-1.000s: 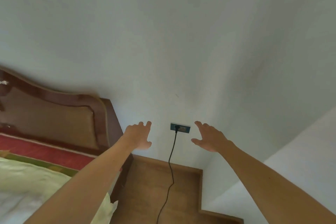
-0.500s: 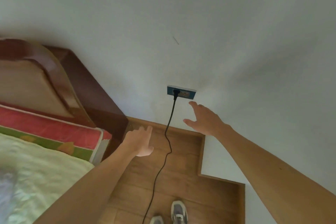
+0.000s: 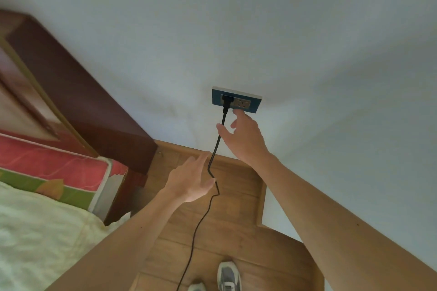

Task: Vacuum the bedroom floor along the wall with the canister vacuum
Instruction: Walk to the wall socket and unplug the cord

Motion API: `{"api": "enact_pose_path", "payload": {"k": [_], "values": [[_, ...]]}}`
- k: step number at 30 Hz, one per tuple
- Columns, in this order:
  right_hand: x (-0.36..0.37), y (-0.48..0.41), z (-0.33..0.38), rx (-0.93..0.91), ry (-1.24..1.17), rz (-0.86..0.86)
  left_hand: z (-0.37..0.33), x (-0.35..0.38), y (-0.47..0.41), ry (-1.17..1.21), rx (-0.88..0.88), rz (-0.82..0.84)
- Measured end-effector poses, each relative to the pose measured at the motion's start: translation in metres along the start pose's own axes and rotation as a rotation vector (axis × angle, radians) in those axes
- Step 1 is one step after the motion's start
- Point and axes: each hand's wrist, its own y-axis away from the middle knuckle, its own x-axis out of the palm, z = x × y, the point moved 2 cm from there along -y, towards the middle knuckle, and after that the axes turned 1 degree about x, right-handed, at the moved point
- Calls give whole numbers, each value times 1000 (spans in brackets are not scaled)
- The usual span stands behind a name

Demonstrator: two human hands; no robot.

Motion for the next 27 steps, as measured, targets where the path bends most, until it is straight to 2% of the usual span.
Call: {"api": "enact_pose_path", "payload": {"k": [10,18,27], "values": [[11,-24,13,-23,-104,-324,4,38,-4,501,143,-112],[18,-30,17,-47,-122,-441,8,54,5,589,207,-192],[26,-29,17,-24,-54,-494,-3,52,19,635,161,-165]]}}
